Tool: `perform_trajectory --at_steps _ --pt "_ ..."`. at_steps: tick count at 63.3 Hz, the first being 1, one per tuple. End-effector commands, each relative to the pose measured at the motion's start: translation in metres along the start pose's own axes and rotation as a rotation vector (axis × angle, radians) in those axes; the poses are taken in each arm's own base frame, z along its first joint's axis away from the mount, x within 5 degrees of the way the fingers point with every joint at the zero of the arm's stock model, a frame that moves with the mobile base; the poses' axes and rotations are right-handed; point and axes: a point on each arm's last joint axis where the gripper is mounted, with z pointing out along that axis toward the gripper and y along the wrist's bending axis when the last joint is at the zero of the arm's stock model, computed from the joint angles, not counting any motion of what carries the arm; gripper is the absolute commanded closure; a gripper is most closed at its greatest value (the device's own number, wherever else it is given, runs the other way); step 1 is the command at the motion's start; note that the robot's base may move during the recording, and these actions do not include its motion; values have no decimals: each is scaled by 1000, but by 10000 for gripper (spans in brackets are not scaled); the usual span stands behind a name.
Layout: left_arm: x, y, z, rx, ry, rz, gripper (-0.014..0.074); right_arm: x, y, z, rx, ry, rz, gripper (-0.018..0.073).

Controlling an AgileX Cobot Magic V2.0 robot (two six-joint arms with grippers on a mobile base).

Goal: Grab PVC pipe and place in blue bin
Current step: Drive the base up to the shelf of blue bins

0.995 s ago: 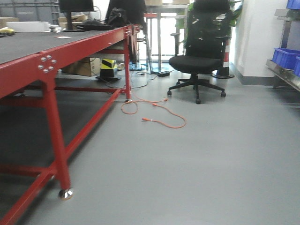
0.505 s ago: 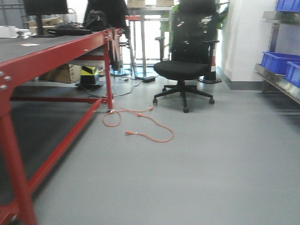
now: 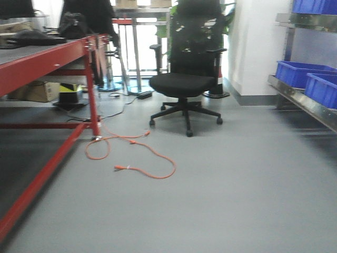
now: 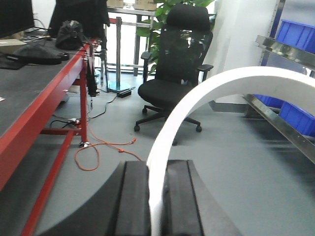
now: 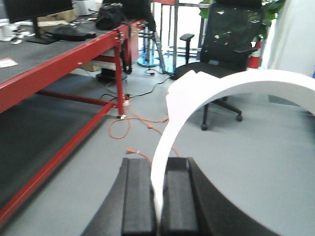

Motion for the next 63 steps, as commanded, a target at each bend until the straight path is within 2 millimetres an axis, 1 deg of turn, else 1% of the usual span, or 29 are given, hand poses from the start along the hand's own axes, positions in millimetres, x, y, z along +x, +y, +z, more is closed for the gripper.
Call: perform_trajectory --at_steps 1,63 --pt "-4 0 -3 -4 -31 -6 707 -2 -1 -1 7 -26 -10 728" --pt "-4 0 -3 -4 -33 -6 707 -2 -1 -1 7 -26 -10 728"
